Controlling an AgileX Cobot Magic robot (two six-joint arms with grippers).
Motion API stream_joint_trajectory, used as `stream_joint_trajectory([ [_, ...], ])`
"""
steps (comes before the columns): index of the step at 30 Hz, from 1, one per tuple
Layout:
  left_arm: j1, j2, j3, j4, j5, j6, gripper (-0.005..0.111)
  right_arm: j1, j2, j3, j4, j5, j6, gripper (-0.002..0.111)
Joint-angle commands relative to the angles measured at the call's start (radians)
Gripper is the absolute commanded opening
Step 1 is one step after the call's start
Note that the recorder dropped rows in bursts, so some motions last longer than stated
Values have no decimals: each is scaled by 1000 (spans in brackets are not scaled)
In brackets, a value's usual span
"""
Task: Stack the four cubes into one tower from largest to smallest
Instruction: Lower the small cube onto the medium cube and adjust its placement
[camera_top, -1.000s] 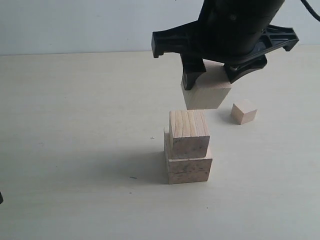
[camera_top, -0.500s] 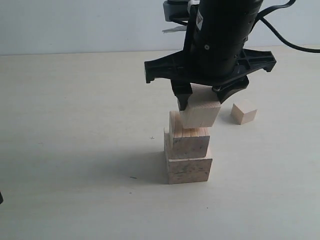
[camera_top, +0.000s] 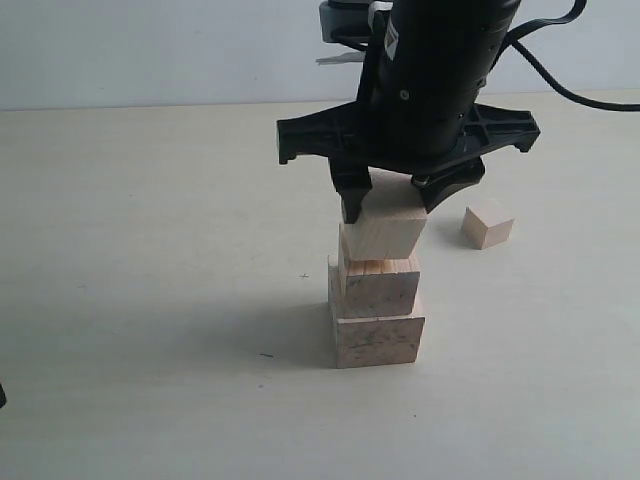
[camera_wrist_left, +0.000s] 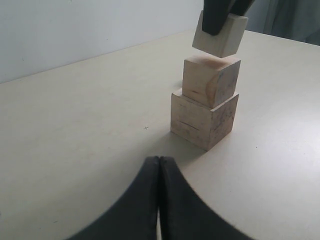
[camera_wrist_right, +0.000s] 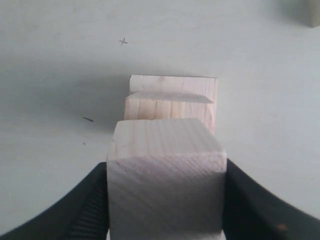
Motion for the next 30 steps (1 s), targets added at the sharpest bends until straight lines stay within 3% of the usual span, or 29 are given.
stream_joint_trajectory([
  [1,1,-7,3,-3,-1,-1,0,2,-2,-4,-16,1,-7,10],
  [30,1,-7,3,-3,-1,-1,0,2,37,-60,-36,21,-30,10],
])
